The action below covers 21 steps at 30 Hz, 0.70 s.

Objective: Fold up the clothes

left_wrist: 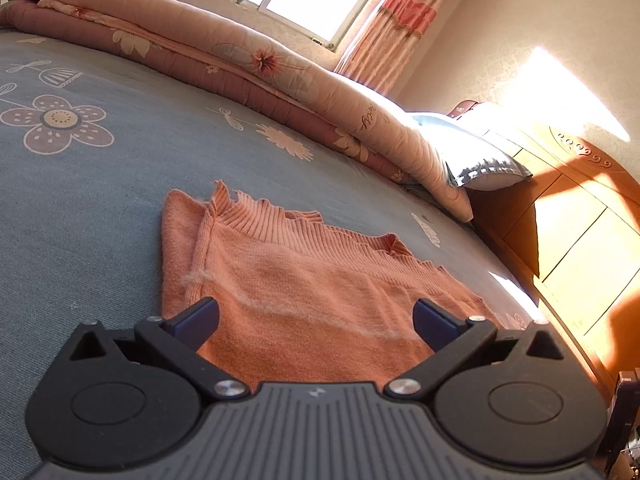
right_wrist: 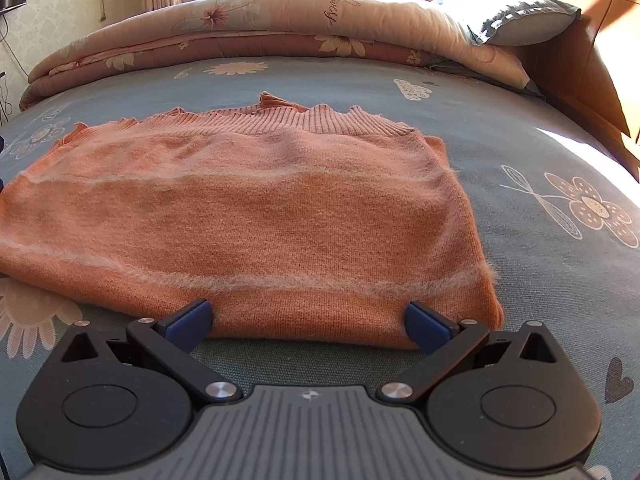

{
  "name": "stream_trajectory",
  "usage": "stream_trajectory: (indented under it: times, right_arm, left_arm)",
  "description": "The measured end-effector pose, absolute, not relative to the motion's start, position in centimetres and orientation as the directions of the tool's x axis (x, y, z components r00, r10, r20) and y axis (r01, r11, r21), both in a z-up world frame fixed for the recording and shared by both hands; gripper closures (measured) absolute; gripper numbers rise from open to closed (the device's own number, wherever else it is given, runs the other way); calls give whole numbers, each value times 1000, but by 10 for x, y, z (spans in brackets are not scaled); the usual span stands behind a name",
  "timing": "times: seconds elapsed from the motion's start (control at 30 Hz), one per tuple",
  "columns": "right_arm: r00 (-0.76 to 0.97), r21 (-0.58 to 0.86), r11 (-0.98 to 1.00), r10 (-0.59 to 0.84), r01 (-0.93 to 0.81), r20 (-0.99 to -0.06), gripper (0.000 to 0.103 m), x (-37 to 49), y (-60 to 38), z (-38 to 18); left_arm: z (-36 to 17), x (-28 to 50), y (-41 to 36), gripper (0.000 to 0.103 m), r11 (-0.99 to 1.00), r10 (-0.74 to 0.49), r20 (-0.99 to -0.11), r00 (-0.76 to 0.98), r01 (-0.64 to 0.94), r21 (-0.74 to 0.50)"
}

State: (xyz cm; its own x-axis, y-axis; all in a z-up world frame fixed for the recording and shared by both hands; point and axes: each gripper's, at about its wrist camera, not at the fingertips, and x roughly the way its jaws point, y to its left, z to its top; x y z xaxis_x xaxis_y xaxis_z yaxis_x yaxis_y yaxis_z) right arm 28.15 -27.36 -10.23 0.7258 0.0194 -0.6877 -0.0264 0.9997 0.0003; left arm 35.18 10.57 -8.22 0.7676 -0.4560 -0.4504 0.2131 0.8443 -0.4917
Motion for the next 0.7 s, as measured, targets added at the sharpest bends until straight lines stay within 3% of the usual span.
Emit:
stream_trajectory:
  times: [0.3,0.53,0.7]
  right_arm:
    - [727,-2,999,27,-40,-686,0,281,-274,-102]
    - [717,-7,999,20,-34,-696,0,282,-273,-101]
    - [704,-6,998,37,-58,-709,0,283,-275,-100]
  left_arm:
    - [-91,366,115,1,802,-500,-482,720,174,-571]
    - [-68,375,122,1,727,-525,-399,752,152,-670]
    - [-74,429,94,1,726,-567,-484,667,127,-675]
